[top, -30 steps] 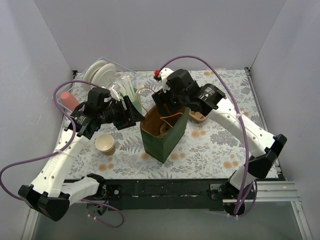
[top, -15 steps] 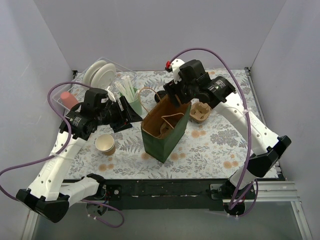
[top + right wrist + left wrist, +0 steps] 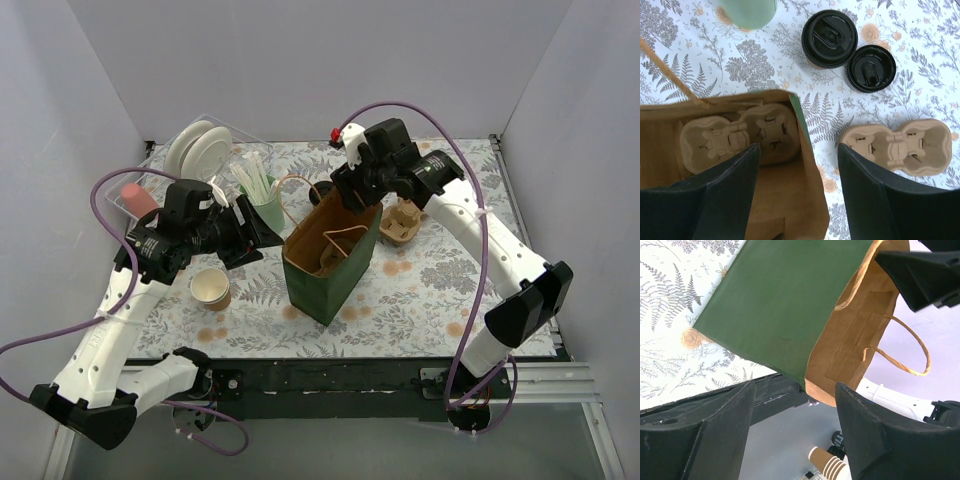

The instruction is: Pack the takeout coffee

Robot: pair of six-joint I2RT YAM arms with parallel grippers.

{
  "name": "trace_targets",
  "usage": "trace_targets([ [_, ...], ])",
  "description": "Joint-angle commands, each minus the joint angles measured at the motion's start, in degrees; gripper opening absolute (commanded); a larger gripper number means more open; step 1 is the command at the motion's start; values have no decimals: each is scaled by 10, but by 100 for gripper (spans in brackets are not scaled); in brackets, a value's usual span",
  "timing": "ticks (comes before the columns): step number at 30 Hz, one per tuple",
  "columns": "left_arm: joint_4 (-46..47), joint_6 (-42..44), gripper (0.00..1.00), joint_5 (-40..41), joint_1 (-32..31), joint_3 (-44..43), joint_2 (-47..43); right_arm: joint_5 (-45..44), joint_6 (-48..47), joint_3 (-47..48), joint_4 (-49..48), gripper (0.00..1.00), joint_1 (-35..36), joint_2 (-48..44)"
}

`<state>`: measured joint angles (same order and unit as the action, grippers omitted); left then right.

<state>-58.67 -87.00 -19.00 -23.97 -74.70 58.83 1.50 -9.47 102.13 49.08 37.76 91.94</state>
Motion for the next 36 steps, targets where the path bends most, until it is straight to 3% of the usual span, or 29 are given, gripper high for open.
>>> trace_targets([
  [1,-15,-2,64,-1,2,-20,-11,19,-19,1,-65,69,1,11],
  [8,-24,-4,64,1,2,-17,-23,21,-25,42,-77,59,1,52],
  [10,-28,-4,64,5,1,-19,-22,20,-21,49,-79,50,1,56],
  [15,-39,2,64,23,2,-33,-26,33,8,58,-78,5,1,56],
  [16,-42,3,64,26,1,-36,-23,37,16,58,-73,3,2,55],
  [28,-143,42,64,82,1,-184,51,-49,283,-69,2,1,19,-81],
  [36,-143,15,62,42,2,-158,31,-115,414,-207,-72,1,52,-196],
])
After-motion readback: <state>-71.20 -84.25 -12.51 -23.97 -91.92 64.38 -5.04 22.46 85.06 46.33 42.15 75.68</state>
